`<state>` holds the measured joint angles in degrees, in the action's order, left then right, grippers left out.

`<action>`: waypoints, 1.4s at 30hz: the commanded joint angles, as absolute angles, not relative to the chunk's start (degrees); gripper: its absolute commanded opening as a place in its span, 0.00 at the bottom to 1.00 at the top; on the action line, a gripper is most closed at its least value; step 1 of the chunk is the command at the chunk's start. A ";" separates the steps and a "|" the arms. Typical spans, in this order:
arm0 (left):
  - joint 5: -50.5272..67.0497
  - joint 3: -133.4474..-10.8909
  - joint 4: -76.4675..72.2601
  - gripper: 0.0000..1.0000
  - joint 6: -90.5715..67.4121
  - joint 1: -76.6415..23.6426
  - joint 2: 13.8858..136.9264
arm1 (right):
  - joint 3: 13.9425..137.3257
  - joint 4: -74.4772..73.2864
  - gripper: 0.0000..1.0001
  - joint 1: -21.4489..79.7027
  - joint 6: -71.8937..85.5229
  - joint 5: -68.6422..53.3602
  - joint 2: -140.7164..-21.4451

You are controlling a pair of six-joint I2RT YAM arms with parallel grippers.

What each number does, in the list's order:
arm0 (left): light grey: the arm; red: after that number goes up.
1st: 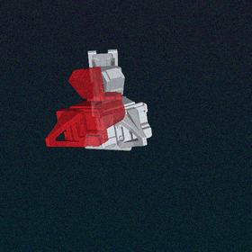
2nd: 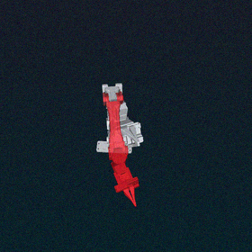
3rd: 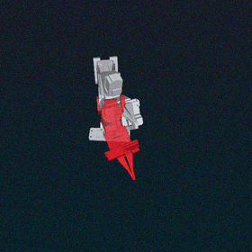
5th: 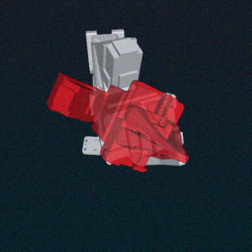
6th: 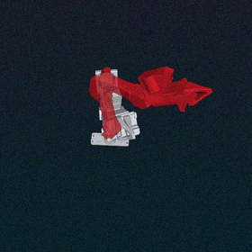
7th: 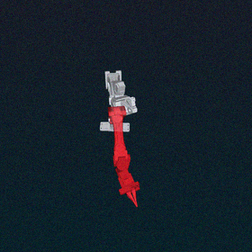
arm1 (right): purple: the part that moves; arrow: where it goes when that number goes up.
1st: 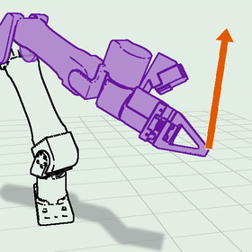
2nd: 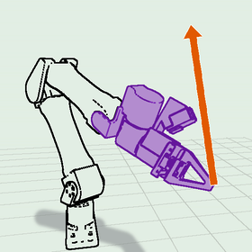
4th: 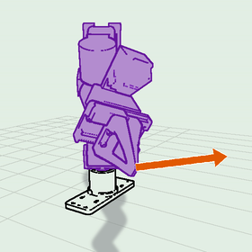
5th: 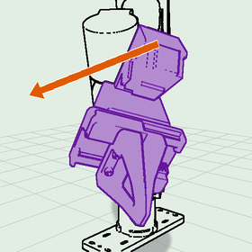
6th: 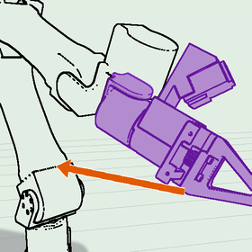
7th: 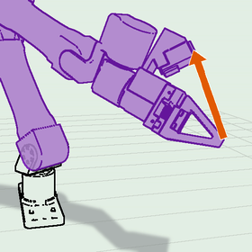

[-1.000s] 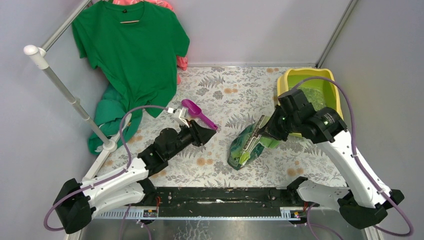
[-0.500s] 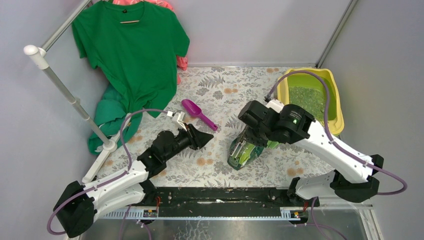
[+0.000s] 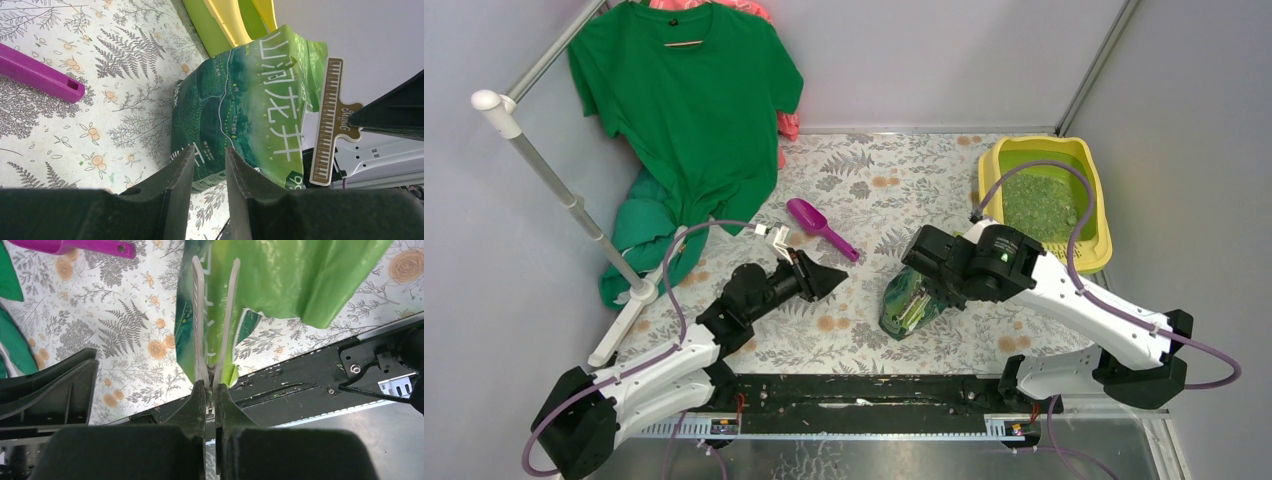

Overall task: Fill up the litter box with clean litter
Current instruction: Clamp the cat litter bag at the center of the board.

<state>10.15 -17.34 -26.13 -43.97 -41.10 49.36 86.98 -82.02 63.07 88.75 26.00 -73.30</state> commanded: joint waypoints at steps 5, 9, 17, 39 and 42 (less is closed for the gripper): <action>13.71 -15.96 -30.80 0.35 -43.49 -38.95 47.76 | 84.29 -83.85 0.00 63.46 93.95 29.84 -70.58; 14.38 -15.56 -30.93 0.35 -43.59 -38.18 47.27 | 84.59 -83.85 0.00 63.34 93.45 30.51 -71.81; 16.07 -15.04 -31.61 0.34 -43.94 -36.63 47.61 | 84.84 -83.77 0.00 60.01 90.02 30.50 -73.31; 19.80 -14.68 -36.88 0.32 -45.27 -34.64 53.16 | 80.22 -73.29 0.00 52.88 80.23 24.79 -74.14; 19.90 -14.69 -37.21 0.31 -45.26 -34.63 53.56 | 79.86 -72.11 0.00 52.58 79.41 23.99 -74.42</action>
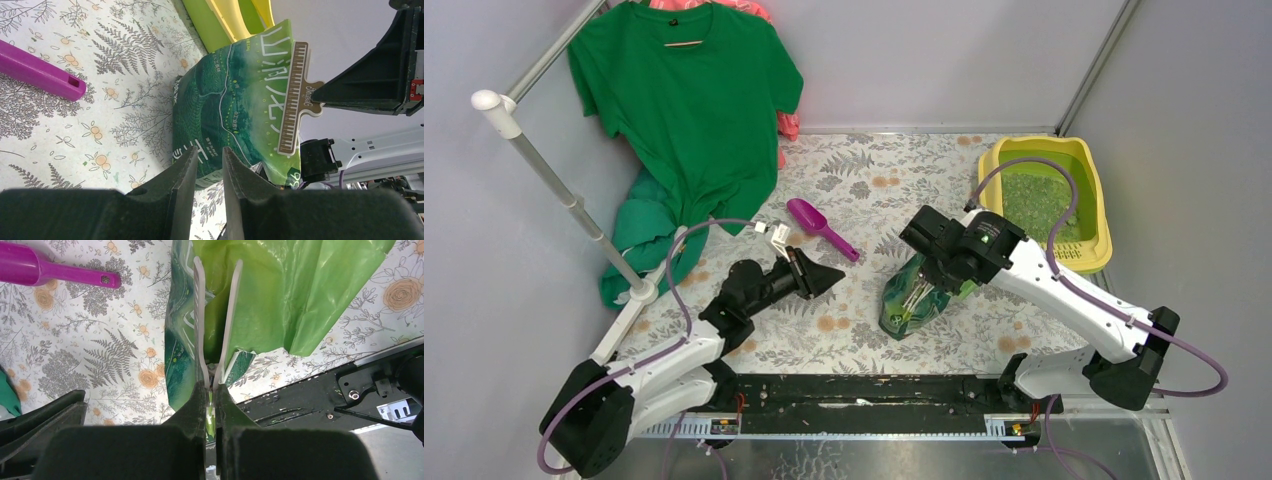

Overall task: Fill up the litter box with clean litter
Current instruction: Clamp the cat litter bag at the center of the board.

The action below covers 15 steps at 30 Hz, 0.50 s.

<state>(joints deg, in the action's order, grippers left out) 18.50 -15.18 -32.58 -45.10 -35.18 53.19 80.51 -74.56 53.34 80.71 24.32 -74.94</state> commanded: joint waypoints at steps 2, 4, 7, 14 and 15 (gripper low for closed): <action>20.03 -14.72 -37.63 0.31 -45.27 -34.50 54.12 | 79.55 -70.89 0.00 52.48 78.75 23.14 -74.74; 20.33 -15.23 -38.44 0.32 -45.35 -34.41 55.29 | 79.81 -70.30 0.00 52.38 77.97 22.51 -75.23; 21.20 -18.26 -40.02 0.32 -45.02 -34.24 60.18 | 79.94 -69.45 0.00 52.30 76.97 21.66 -75.75; 28.55 -25.47 -52.91 0.28 -48.40 -34.18 77.86 | 79.03 -67.91 0.00 51.80 75.72 18.94 -75.06; 29.41 -25.68 -55.58 0.27 -49.33 -34.39 79.75 | 79.02 -67.98 0.00 51.74 75.54 18.71 -74.77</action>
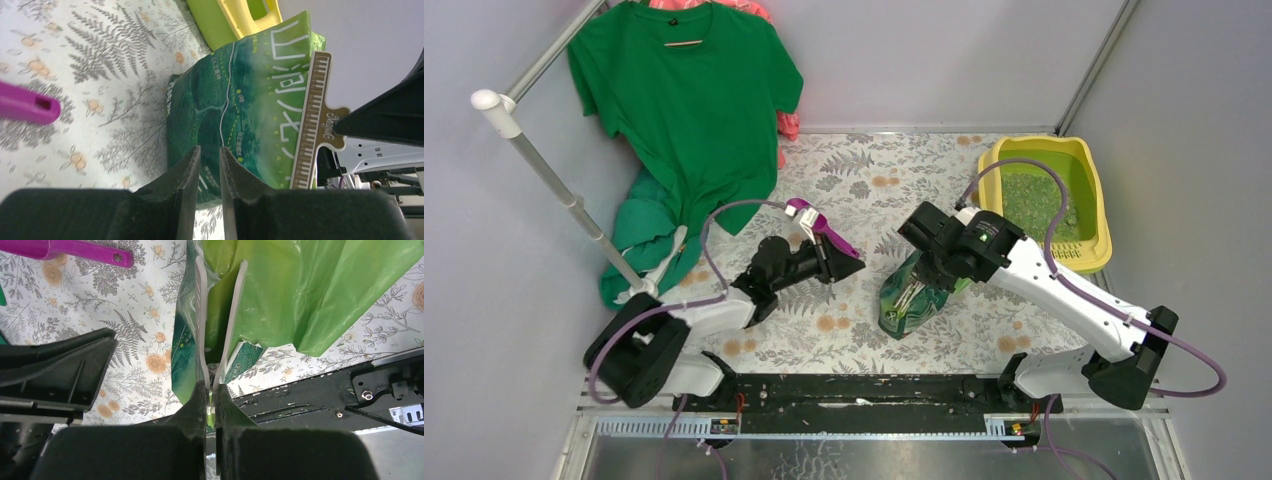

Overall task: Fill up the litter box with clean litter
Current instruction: Clamp the cat litter bag at the center of the board.

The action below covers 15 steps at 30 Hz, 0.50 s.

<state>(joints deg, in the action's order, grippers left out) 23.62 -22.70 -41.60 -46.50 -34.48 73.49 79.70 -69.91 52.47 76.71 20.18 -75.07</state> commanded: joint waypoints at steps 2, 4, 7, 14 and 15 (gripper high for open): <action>29.48 -26.29 -56.87 0.26 -49.15 -35.24 81.79 | 78.80 -68.05 0.00 51.53 75.13 17.96 -74.10; 28.79 -27.02 -56.41 0.26 -47.85 -36.57 82.52 | 78.45 -67.87 0.00 51.34 74.69 17.15 -73.57; 28.13 -27.86 -56.33 0.26 -46.72 -38.63 83.30 | 77.45 -66.60 0.00 51.03 73.83 15.57 -73.37; 27.26 -29.51 -57.14 0.26 -45.40 -42.25 85.45 | 74.96 -62.95 0.00 50.95 73.00 11.64 -73.94; 27.14 -29.86 -56.97 0.26 -45.24 -42.56 85.85 | 74.65 -62.67 0.00 50.97 73.08 11.16 -73.87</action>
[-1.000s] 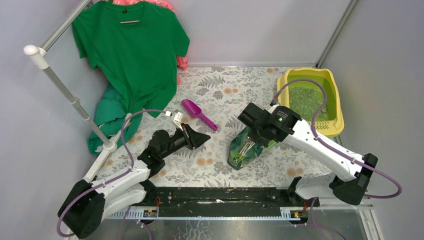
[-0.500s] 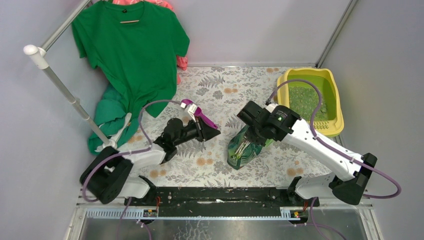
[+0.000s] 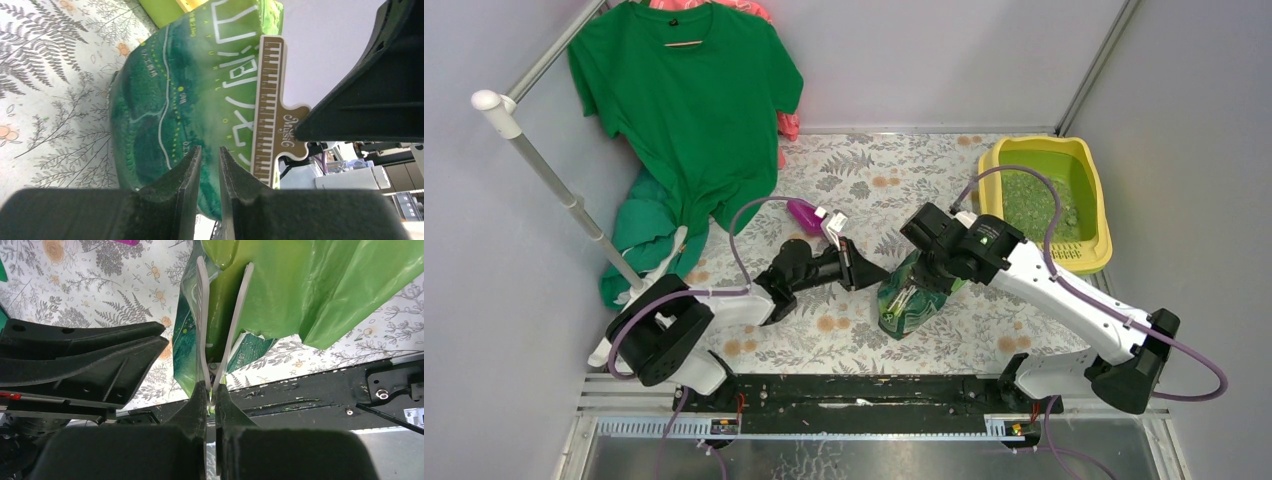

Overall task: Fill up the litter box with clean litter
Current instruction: Clamp the cat litter bag at the center of the board.

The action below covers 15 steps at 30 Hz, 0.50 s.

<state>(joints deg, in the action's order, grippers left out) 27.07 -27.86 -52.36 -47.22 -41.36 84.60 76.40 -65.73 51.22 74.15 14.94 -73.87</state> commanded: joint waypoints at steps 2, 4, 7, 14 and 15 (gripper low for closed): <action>26.83 -30.68 -56.62 0.26 -44.94 -43.15 86.69 | 74.29 -62.41 0.00 50.98 72.95 10.65 -73.65; 26.58 -31.29 -56.70 0.25 -44.76 -43.73 87.80 | 74.11 -62.45 0.00 50.98 72.95 10.53 -73.26; 26.54 -31.49 -57.48 0.25 -44.91 -43.89 89.52 | 73.52 -62.59 0.00 50.99 72.94 10.10 -72.43; 26.72 -31.79 -58.10 0.25 -44.74 -43.93 91.77 | 71.99 -62.40 0.00 51.06 72.55 8.48 -71.03; 26.85 -31.87 -58.22 0.25 -44.74 -43.90 92.17 | 71.98 -62.45 0.00 51.11 72.44 8.26 -71.05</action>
